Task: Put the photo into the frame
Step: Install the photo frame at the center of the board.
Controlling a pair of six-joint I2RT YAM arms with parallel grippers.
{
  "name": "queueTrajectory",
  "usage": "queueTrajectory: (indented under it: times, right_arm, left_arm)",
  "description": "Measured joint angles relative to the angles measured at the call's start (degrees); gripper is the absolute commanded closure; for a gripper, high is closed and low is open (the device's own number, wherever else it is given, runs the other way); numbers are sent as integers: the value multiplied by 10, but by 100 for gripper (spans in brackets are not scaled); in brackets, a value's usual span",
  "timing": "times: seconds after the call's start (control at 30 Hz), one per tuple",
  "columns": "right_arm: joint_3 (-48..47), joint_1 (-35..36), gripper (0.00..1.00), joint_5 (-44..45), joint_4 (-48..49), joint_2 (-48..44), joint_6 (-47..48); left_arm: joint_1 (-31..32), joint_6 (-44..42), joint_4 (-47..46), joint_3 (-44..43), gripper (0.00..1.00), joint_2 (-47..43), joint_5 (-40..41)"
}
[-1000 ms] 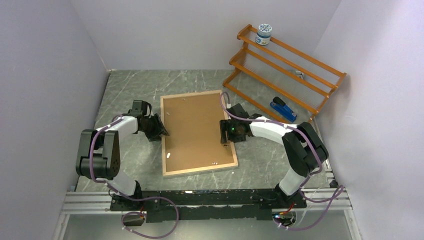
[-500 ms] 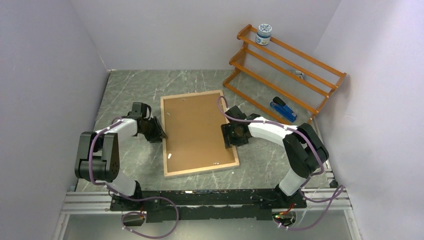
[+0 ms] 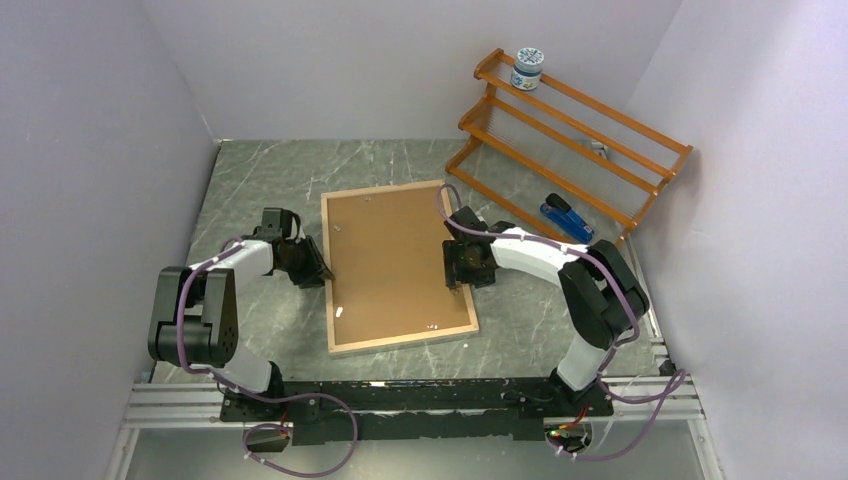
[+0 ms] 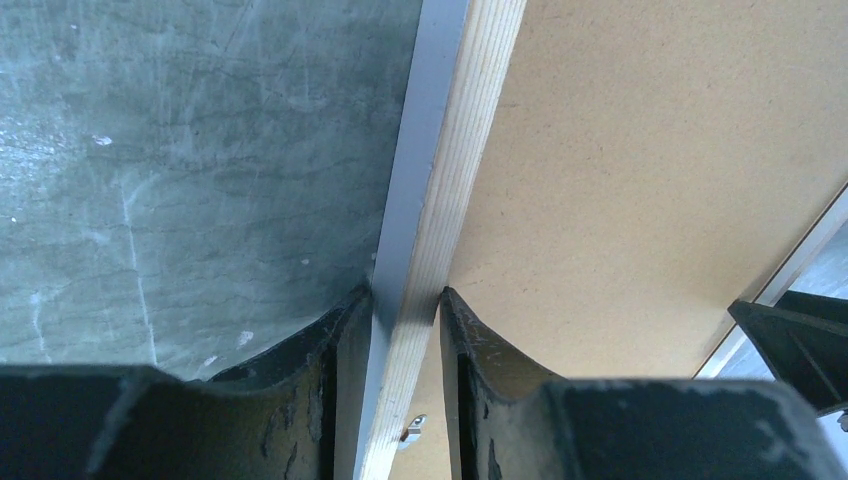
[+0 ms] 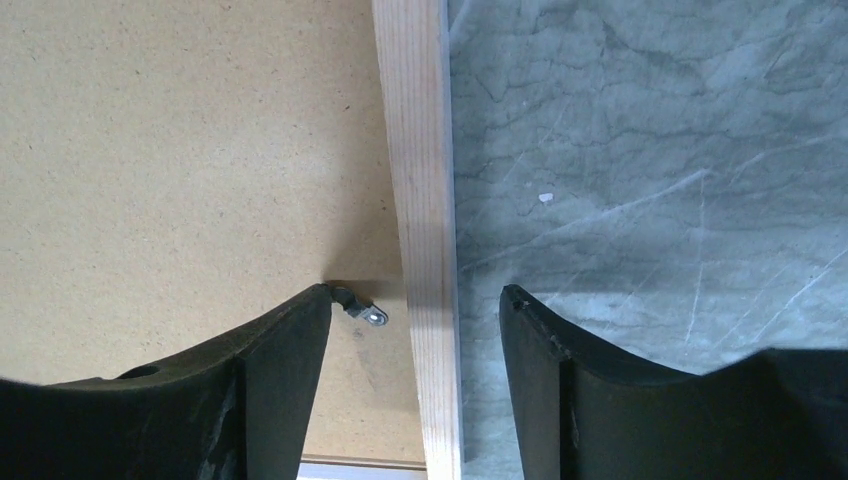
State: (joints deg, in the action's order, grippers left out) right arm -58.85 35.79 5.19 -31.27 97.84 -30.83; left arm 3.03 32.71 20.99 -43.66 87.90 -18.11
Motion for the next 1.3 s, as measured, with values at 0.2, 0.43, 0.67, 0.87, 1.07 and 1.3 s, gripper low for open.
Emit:
queueTrajectory:
  times: [0.2,0.43,0.67,0.87,1.07,1.3]
  right_arm:
    - [5,-2,48,-8,10,-1,-20]
    - [31,-10,60,-15,40,-20,-16]
    - [45,-25,81,-12,50,-35,-12]
    - [52,-27,86,-12,53,-42,3]
    - [54,-28,48,-6,44,-50,5]
    - [19,-34,43,19,4,-80,-3]
  left_arm:
    - [-4,1,-4,2,64,0,-7]
    - [-4,2,-6,3,64,1,-13]
    - [-4,5,-6,3,64,1,-16]
    - [-4,10,-9,3,63,2,-17]
    - [-4,17,-11,3,57,5,-28]
    - [-18,32,-23,13,52,-8,-46]
